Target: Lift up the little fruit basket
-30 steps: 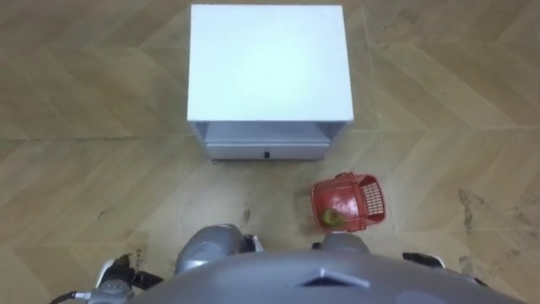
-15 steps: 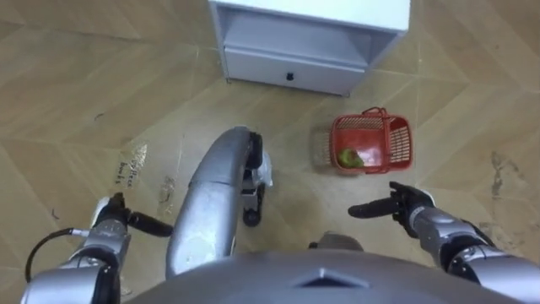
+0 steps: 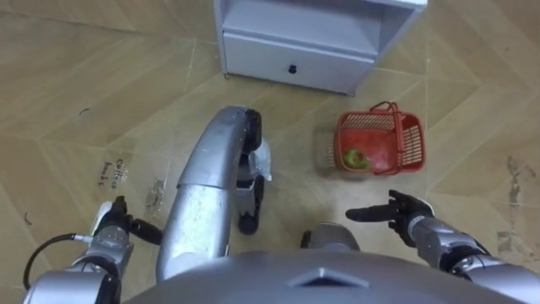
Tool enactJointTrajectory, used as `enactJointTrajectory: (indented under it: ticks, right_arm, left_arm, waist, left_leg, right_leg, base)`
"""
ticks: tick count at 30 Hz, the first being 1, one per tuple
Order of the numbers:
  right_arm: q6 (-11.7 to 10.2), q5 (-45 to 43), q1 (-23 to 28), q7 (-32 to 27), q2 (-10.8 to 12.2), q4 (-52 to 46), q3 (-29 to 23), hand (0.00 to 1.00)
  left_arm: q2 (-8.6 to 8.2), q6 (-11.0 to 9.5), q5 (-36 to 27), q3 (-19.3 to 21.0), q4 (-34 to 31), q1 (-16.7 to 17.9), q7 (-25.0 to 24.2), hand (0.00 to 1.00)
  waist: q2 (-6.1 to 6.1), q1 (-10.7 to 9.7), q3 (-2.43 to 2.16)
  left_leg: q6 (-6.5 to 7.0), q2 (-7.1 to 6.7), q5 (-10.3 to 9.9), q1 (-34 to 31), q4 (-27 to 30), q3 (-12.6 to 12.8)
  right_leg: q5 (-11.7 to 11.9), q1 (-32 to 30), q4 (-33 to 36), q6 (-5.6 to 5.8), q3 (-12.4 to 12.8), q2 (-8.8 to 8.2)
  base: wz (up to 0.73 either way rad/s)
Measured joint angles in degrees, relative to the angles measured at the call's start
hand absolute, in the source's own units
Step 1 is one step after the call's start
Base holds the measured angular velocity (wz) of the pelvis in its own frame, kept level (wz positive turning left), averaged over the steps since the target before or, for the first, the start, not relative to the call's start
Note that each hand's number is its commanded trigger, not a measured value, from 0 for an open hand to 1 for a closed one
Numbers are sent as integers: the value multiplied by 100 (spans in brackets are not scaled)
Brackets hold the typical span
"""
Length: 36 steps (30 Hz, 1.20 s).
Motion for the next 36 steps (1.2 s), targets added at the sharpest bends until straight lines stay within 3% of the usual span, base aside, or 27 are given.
enactJointTrajectory:
  ticks: [4, 6, 7, 9, 12, 15, 21, 29, 36]
  right_arm:
    - [-87, -5, -25, -248, -38, -314, -257, 0]
    - [-138, -82, -48, -355, -51, -486, -305, 0]
    - [-182, -114, -62, -462, -62, -695, -309, 0]
    - [-249, -120, -77, -649, -56, -907, -339, 0]
    - [-418, -186, -151, -1005, -57, -985, -340, 0]
    - [-445, -332, -175, -1376, -65, -1268, -353, 0]
    - [-642, -411, -273, -1656, -154, -1665, -354, 0]
    - [-662, -376, -407, -1824, -191, -1729, -356, 0]
    - [-662, -369, -553, -1818, -308, -1501, -351, 0]
  left_arm:
    - [-1, -74, 2, -30, 46, 187, 4, 0]
    - [12, -77, -2, -32, 33, 276, 23, 0]
    - [-3, -60, -10, -87, 33, 350, 60, 0]
    - [-54, -40, -8, -252, 23, 434, 102, 0]
    - [-96, -26, -4, -276, 40, 572, 119, 0]
    - [-136, -26, -8, -280, 40, 607, 158, 0]
    - [-140, -136, -236, -496, 40, 533, 302, 0]
    - [-121, -163, -452, -626, 45, 561, 350, 0]
    - [-53, -164, -451, -798, 68, 589, 351, 0]
  waist:
    - [-63, -143, -33]
    - [-65, -220, -33]
    - [-32, -316, -4]
    - [5, -360, -15]
    - [-4, -405, -14]
    - [-28, -418, -13]
    - [-44, -439, -13]
    - [67, -405, 54]
    - [98, -204, 72]
  left_leg:
    - [-95, 14, -48, -127, 242, -3]
    - [-128, 29, -61, -191, 348, 1]
    - [-178, 36, -63, -252, 415, -19]
    - [-267, 51, -31, -241, 379, -62]
    - [-411, -13, 10, -230, 339, -156]
    - [-517, -130, 31, -231, 290, -248]
    - [-558, -220, 51, -176, 234, -242]
    - [-557, -232, 50, -192, 235, -236]
    - [-558, -251, 52, -255, 230, -241]
  right_leg:
    - [-77, 35, 254, -72, -8, 20]
    - [-186, 81, 373, -130, -14, 51]
    - [-280, 102, 440, -180, -26, 107]
    - [-301, 92, 445, -203, -10, 150]
    - [-301, 95, 439, -204, -3, 187]
    - [-301, 79, 441, -204, 73, 171]
    - [-302, 115, 434, -204, 120, 78]
    - [-309, 103, 453, -219, 124, 69]
    - [-309, 52, 458, -218, 94, 63]
  base:
    - [6]
    - [10]
    - [0]
    - [-2]
    - [-2]
    - [-7]
    - [-2]
    - [0]
    - [1]
